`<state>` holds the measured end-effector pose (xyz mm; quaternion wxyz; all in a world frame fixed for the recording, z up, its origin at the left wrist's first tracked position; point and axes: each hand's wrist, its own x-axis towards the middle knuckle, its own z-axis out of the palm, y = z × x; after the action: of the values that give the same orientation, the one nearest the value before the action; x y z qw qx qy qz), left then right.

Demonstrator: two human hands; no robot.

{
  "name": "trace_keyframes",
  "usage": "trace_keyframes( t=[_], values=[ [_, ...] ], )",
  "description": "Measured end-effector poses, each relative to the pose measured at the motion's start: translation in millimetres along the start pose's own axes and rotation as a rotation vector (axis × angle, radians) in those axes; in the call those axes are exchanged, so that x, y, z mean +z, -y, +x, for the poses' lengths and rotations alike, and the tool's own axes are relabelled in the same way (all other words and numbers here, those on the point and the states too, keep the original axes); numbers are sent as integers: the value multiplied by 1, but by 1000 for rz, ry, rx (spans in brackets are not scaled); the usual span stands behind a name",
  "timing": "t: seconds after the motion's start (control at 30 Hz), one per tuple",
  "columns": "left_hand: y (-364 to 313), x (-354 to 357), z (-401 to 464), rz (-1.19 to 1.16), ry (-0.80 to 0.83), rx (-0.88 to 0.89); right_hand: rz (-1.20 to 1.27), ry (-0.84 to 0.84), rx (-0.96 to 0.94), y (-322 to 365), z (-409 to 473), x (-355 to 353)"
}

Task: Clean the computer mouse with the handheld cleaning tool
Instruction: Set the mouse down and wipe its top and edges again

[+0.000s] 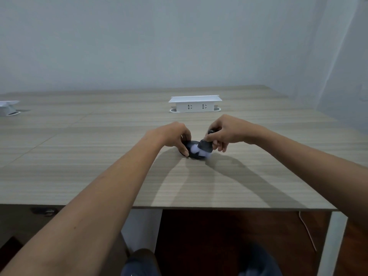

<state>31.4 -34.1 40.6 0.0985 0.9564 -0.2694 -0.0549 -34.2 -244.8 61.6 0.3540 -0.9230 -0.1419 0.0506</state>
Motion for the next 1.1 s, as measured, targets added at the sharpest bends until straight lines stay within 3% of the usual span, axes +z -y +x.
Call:
trace_keyframes(
  t=[0.23,0.43,0.67,0.87,1.0,1.1],
  values=[
    [-1,1,0,1,-4,-7,-178,-90,-3,-1,5,-3],
    [-1,1,0,-6,-4,-17,-95,41,6,3,-1,-4],
    [2,1,0,-22,-7,-20,-268,-107,-4,1,6,-1],
    [1,2,-1,-34,-9,-29,-241,19,-50,13,1,3],
    [1,3,-2,-22,-17,-23,-324,-115,-42,7,7,2],
    [1,3,-2,-28,-16,-25,-327,-119,-107,8,8,7]
  ],
)
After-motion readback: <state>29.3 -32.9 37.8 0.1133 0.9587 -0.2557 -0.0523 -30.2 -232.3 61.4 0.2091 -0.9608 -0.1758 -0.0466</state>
